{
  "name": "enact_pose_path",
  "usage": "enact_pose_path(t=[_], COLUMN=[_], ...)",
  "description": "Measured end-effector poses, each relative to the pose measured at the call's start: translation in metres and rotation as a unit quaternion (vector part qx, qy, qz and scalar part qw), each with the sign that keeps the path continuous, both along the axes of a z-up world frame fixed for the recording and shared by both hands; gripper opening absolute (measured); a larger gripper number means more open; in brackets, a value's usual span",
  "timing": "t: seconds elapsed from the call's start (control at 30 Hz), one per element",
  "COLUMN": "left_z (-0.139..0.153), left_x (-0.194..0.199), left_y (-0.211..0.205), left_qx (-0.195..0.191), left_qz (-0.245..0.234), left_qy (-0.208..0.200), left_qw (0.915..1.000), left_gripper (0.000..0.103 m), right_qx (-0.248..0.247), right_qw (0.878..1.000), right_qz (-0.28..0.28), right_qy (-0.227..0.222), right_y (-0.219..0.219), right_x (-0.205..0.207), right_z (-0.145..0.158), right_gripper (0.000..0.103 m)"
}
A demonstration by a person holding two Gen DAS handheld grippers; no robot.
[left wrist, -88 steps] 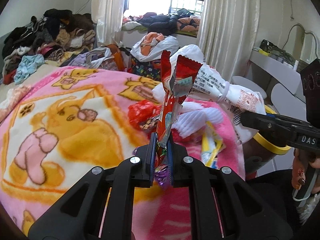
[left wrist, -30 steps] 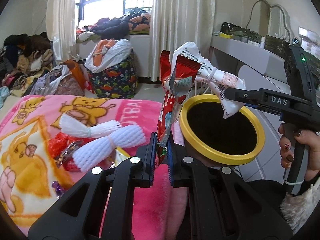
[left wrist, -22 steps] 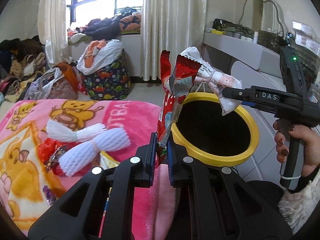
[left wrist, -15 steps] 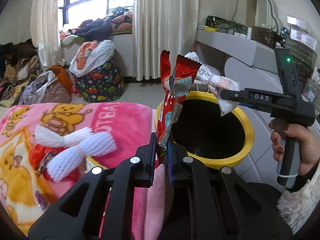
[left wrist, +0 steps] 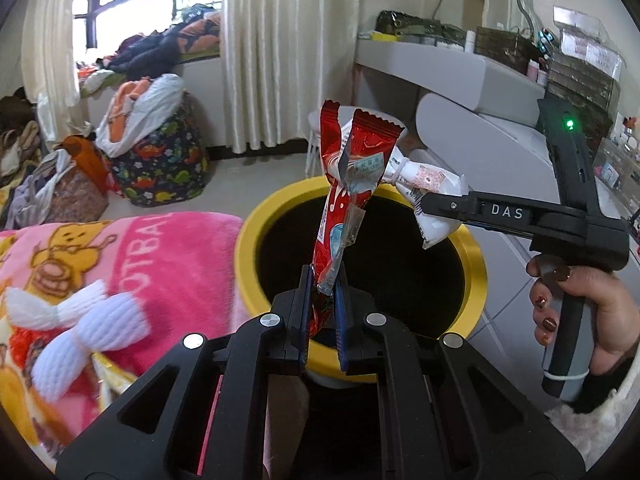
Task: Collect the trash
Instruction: 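Carry the red wrapper and white bag over the bin with both grippers, then open both grippers to drop the wrapper and bag into the bin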
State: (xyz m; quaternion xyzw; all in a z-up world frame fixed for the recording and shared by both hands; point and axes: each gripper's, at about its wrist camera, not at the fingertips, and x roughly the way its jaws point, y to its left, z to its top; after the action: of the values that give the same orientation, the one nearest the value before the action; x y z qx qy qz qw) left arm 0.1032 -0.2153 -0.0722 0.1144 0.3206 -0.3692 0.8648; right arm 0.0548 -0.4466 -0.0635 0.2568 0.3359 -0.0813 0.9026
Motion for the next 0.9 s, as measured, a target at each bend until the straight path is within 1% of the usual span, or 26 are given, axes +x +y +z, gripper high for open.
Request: enact_pose_path(t=[0.1, 0.23, 0.37, 0.47, 0.5, 0.57, 0.6, 0.63, 0.7, 0.77, 0.83, 0.9], left_z=[-0.010, -0.025, -0.034, -0.039, -0.041, -0.043, -0.042, -0.042, -0.041, -0.039, -0.034, -0.028], left_x=[0.008, 0.023, 0.038, 0.046, 0.049, 0.051, 0.052, 0.051, 0.051, 0.049, 0.046, 0.044], left_y=[-0.013, -0.025, -0.029, -0.032, -0.031, -0.029, -0.028, -0.026, -0.021, -0.016, -0.012, -0.008], left_qx=[0.005, 0.011, 0.013, 0.023, 0.024, 0.023, 0.022, 0.020, 0.013, -0.001, -0.010, -0.024], left_qz=[-0.005, 0.003, 0.016, 0.024, 0.027, 0.034, 0.037, 0.041, 0.050, 0.055, 0.061, 0.063], left_qy=[0.016, 0.040, 0.060, 0.063, 0.069, 0.075, 0.075, 0.074, 0.075, 0.078, 0.072, 0.067], left_qw=[0.9999, 0.9991, 0.9980, 0.9975, 0.9970, 0.9963, 0.9963, 0.9962, 0.9958, 0.9955, 0.9955, 0.9954], left_gripper=[0.006, 0.006, 0.006, 0.007, 0.007, 0.015, 0.024, 0.037, 0.053, 0.063, 0.082, 0.087], right_qx=[0.002, 0.002, -0.002, -0.002, -0.002, -0.002, -0.002, -0.003, -0.003, -0.005, -0.008, -0.011], right_qw=[1.000, 1.000, 1.000, 1.000, 1.000, 1.000, 1.000, 1.000, 1.000, 0.999, 0.999, 0.999], right_qz=[-0.006, -0.008, -0.008, -0.011, -0.011, -0.012, -0.013, -0.015, -0.018, -0.022, -0.027, -0.028], right_qy=[0.011, 0.020, 0.024, 0.025, 0.025, 0.024, 0.025, 0.025, 0.024, 0.022, 0.019, 0.016], right_y=[-0.006, -0.008, -0.009, -0.010, -0.010, -0.010, -0.010, -0.010, -0.012, -0.012, -0.012, -0.011], right_x=[-0.001, -0.002, -0.002, -0.002, -0.001, -0.001, -0.001, -0.001, -0.001, -0.001, -0.002, -0.002], right_z=[-0.006, -0.008, -0.007, -0.007, -0.006, -0.006, -0.006, -0.006, -0.006, -0.005, -0.004, -0.001], right_gripper=[0.045, 0.046, 0.047, 0.048, 0.048, 0.053, 0.058, 0.061, 0.063, 0.067, 0.070, 0.072])
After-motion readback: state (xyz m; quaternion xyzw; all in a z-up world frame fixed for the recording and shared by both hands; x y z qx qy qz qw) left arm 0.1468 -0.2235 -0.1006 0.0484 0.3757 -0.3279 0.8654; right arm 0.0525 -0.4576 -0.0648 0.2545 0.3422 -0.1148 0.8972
